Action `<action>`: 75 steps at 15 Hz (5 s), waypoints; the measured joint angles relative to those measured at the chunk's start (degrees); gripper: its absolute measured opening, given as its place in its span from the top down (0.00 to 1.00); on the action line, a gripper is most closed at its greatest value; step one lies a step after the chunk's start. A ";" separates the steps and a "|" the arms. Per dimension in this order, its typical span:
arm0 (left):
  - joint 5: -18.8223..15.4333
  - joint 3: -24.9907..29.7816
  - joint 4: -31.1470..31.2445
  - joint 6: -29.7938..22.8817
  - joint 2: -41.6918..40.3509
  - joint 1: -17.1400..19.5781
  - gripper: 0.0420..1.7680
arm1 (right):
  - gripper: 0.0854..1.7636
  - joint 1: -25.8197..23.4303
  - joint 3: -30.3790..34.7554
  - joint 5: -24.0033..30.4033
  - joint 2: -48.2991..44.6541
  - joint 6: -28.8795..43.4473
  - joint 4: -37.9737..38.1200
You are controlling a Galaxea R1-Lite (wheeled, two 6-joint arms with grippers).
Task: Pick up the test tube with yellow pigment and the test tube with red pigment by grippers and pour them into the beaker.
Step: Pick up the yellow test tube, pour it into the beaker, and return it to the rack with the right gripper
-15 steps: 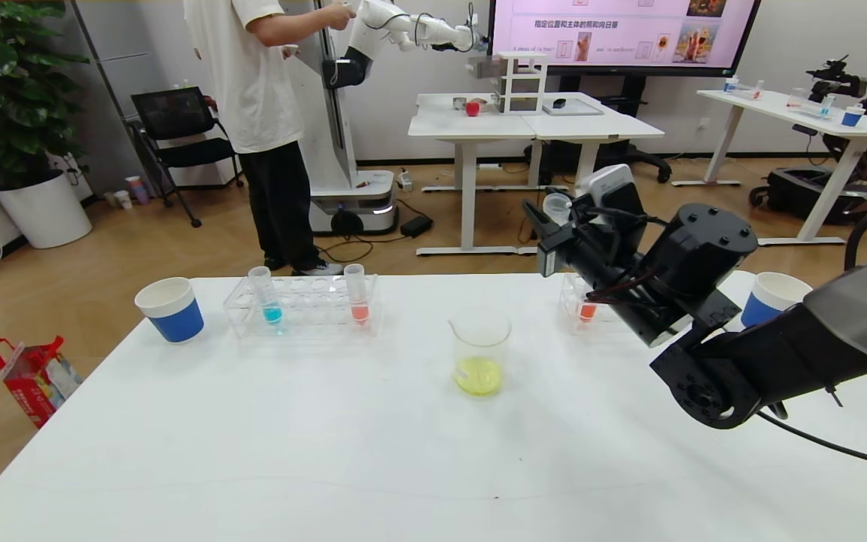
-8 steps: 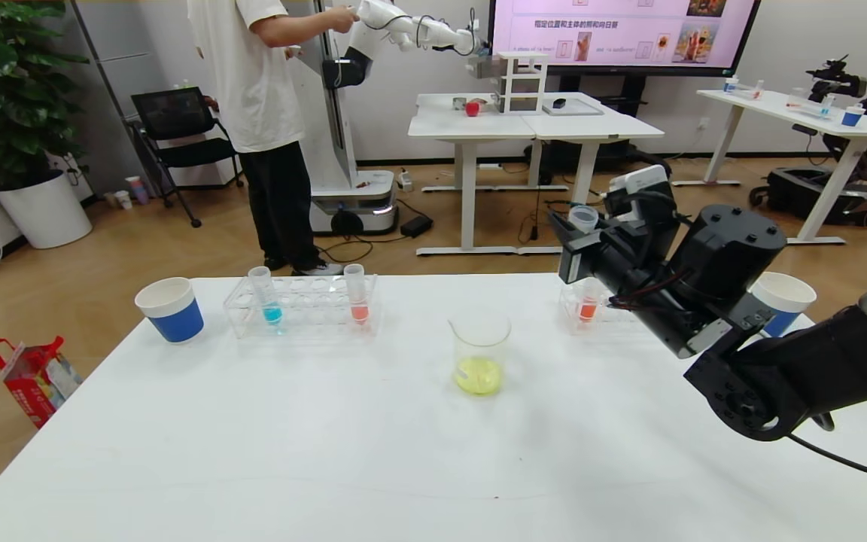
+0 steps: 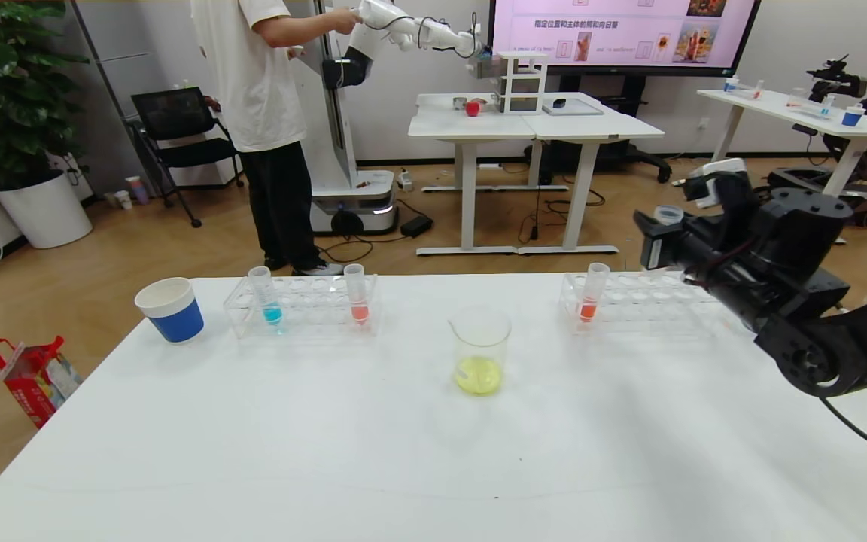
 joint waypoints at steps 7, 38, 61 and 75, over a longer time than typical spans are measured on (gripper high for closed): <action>0.00 0.00 0.00 0.00 0.00 0.00 0.01 | 0.74 -19.16 -9.65 8.23 0.62 7.25 11.72; 0.00 0.00 0.00 0.00 0.00 0.00 0.01 | 0.04 -29.98 -11.54 11.68 15.04 7.30 2.93; 0.00 0.00 0.00 0.02 0.00 0.00 0.01 | 0.02 -6.21 11.54 8.92 -32.09 7.70 8.87; 0.00 0.00 0.00 0.02 0.00 0.00 0.01 | 0.02 -7.39 29.53 6.35 -99.93 7.19 51.93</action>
